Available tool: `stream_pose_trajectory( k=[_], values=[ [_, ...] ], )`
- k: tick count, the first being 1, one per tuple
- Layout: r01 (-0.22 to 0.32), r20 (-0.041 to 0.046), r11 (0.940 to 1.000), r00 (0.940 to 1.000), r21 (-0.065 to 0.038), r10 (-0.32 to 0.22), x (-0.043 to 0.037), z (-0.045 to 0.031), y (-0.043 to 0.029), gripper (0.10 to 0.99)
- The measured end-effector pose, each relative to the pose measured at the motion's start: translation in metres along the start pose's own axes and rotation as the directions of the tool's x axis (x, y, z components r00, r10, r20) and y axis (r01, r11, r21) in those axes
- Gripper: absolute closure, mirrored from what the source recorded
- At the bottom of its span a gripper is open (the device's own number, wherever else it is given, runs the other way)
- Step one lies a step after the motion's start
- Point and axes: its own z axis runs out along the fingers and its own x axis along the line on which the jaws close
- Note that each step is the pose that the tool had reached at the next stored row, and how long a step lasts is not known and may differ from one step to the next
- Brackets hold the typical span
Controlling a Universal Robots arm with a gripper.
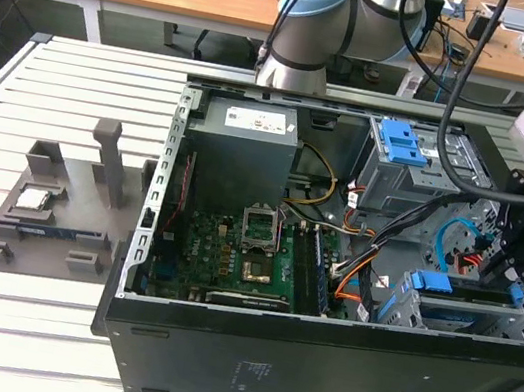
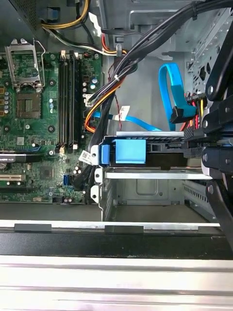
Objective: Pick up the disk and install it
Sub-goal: 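Insert the first disk wire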
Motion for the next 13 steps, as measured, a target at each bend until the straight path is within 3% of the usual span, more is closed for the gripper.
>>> stream_pose_trajectory(
  k=[7, 13],
  values=[
    [0.001, 0.0103, 1.0000, 0.9999, 0.000, -0.001, -0.0008, 0.0011, -0.0003, 0.918],
    [0.000, 0.0109, 1.0000, 0.9999, 0.000, 0.000, 0.0008, 0.0029, -0.0004, 0.918]
  ],
)
